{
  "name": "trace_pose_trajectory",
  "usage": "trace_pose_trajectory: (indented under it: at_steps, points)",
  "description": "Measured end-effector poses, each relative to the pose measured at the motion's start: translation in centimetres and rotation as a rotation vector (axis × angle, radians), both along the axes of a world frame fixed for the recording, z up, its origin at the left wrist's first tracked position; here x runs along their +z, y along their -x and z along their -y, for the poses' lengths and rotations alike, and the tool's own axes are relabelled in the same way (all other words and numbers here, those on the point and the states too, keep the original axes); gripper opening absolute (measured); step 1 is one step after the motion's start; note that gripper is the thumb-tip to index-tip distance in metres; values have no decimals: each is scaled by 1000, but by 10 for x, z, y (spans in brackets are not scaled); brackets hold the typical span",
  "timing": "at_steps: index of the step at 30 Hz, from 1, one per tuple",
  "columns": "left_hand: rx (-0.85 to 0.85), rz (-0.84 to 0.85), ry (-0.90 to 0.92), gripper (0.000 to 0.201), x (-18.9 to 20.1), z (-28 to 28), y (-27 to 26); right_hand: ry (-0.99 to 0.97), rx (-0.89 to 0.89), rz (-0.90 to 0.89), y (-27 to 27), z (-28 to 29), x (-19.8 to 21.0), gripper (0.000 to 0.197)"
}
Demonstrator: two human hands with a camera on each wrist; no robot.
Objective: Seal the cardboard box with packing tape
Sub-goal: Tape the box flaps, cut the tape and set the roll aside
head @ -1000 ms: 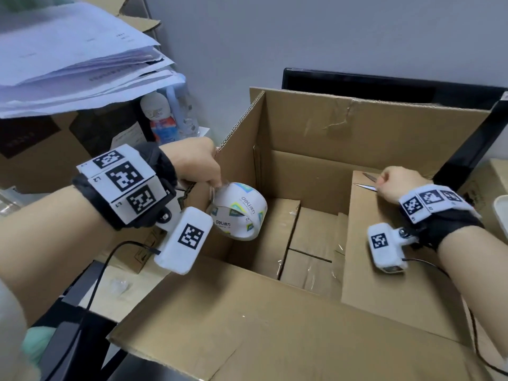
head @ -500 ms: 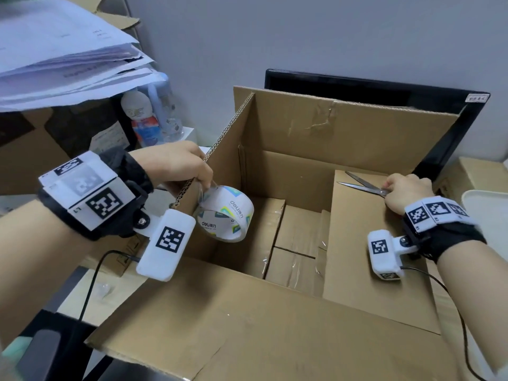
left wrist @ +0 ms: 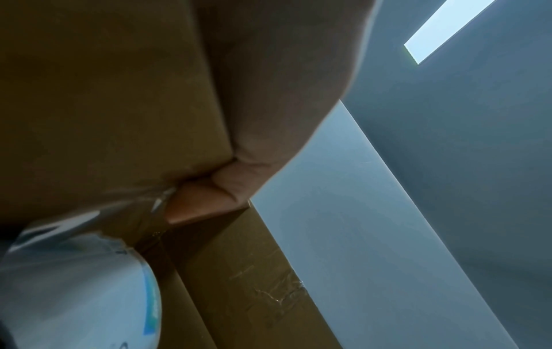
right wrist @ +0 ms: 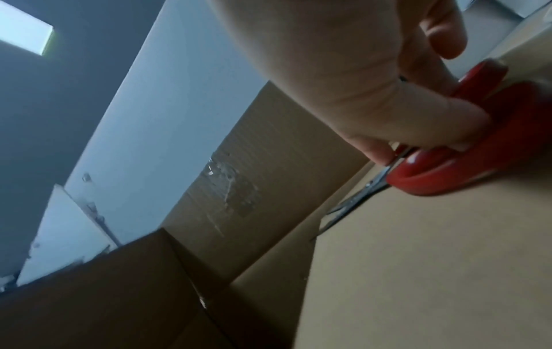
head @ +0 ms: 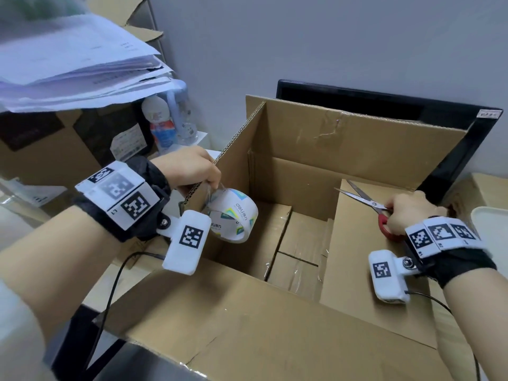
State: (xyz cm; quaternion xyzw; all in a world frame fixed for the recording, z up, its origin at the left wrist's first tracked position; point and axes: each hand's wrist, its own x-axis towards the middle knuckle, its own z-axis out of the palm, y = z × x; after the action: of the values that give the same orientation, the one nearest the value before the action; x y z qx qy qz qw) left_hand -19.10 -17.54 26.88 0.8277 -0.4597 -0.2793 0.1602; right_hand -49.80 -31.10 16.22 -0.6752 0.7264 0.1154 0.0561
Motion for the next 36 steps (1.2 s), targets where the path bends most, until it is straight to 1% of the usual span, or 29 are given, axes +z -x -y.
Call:
trace_pose_trajectory:
  at_steps: [3,5,8,9,10,11,12,14,15,16,18,19,21,23,24,26,28,30,32,34,36]
  points:
    - [-13,-3,0,23,1,-9,6,50,-34,-28,4,-8,-4,13]
    - [-27,-39,-11,21,0,-15,11,68,-48,-51,9,-13,-6,11]
    - [-34,-127,1,20,-1,-27,12,10,-37,-75,13,-23,-5,9]
    - [-30,-153,11,22,-1,-32,9,-9,-27,-38,10,-28,-1,8]
    - [-26,-179,20,23,-1,-36,6,-24,-18,56,7,-33,3,9]
    - [-22,-203,30,24,0,-41,3,-60,-17,235,1,-38,6,11]
    - [-18,-227,38,24,1,-47,-1,-115,-36,481,-7,-47,10,12]
    - [-8,-274,47,27,1,-56,-9,-210,-66,956,-25,-69,21,22]
    - [-2,-285,53,28,1,-59,-13,-231,-37,1110,-35,-79,26,28]
    - [-1,-284,64,29,2,-63,-16,-232,27,1184,-45,-88,31,34]
    - [-3,-270,79,28,0,-66,-21,-193,173,1266,-67,-103,38,46]
    - [-7,-262,81,27,-1,-67,-22,-152,224,1296,-77,-108,40,48]
    - [-32,-257,69,24,-3,-68,-18,-40,295,1327,-96,-115,42,41]
    - [-67,-246,61,23,-3,-70,-11,112,285,1331,-105,-112,39,32]
    - [-80,-236,61,23,-4,-70,-7,195,261,1303,-106,-106,36,31]
    - [-87,-217,66,22,-5,-71,-1,344,220,1163,-100,-92,31,36]
    - [-76,-202,73,22,-6,-70,2,438,195,1025,-90,-77,28,42]
    - [-62,-193,75,23,-7,-69,2,472,168,981,-81,-64,27,43]
    - [-41,-184,88,25,-8,-65,2,463,154,961,-72,-49,25,43]
    - [-29,-182,108,27,-8,-60,3,449,131,976,-68,-29,24,40]
    - [-15,-192,115,26,-10,-54,2,426,82,1035,-67,-12,22,34]
